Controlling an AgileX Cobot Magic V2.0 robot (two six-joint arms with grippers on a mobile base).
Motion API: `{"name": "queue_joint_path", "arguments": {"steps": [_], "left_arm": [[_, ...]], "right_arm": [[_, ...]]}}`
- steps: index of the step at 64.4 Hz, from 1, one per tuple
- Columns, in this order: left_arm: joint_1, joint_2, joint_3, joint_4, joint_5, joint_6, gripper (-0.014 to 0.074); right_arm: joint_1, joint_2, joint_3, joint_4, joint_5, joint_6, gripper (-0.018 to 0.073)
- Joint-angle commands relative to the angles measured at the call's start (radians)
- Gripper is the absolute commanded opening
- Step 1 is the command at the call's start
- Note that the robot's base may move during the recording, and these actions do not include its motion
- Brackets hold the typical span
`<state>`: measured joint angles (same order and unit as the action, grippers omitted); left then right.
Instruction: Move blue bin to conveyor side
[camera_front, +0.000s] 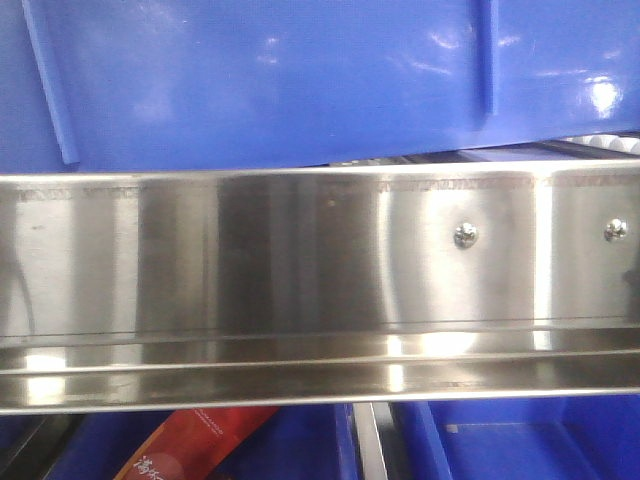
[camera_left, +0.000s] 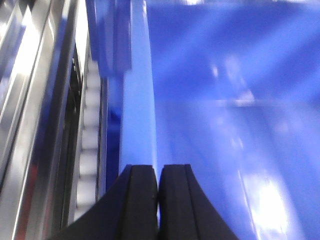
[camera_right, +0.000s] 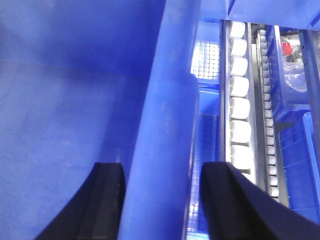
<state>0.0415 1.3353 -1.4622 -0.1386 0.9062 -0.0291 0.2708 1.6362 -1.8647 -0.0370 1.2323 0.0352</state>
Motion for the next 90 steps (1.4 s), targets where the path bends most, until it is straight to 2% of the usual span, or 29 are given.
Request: {"name": "queue_joint_path", "arguments": {"steps": [1,14,17,20,27,40,67,73,82,90], "left_arm": [[-0.005,0.013,-0.007,-0.007,-0.069,0.0,0.0045],[-0.005,0.032,-0.007,-0.007,-0.082,-0.006,0.0383],[-0.005,0.037,-0.007,-0.007,-0.077,-0.017,0.0433],[-0.005,0.048,-0.007,-0.007,-0.076,-0.024,0.0441],[-0.005,0.081,-0.007,-0.007,-0.079,-0.026,0.0405],[-0.005,0.15,-0.007,-0.015,-0.079,-0.026,0.0252],[-0.005,0.175,-0.007,-0.017,-0.035,-0.026,0.0237],[-0.005,0.175,-0.007,-0.017,-0.035,-0.026,0.017],[-0.005,0.175,-0.007,-0.02,-0.035,-0.026,-0.0036],[-0.005,0.175,-0.007,-0.02,-0.037,-0.026,-0.0008]], "right_arm": [[-0.001,-0.003,0.001,-0.039,-0.011,0.017,-0.008],[-0.001,-0.003,0.001,-0.039,-0.011,0.017,-0.008],[-0.001,-0.003,0.001,-0.039,-0.011,0.017,-0.008],[-0.001,-0.003,0.001,-0.039,-0.011,0.017,-0.008],[-0.001,-0.003,0.001,-0.039,-0.011,0.017,-0.008],[-0.001,-0.003,0.001,-0.039,-0.011,0.017,-0.008],[-0.001,-0.003,0.001,-0.039,-0.011,0.017,-0.008],[-0.001,-0.003,0.001,-0.039,-0.011,0.017,-0.008],[-0.001,-0.003,0.001,-0.039,-0.011,0.017,-0.008],[-0.001,-0.003,0.001,-0.038,-0.011,0.017,-0.008]]}}
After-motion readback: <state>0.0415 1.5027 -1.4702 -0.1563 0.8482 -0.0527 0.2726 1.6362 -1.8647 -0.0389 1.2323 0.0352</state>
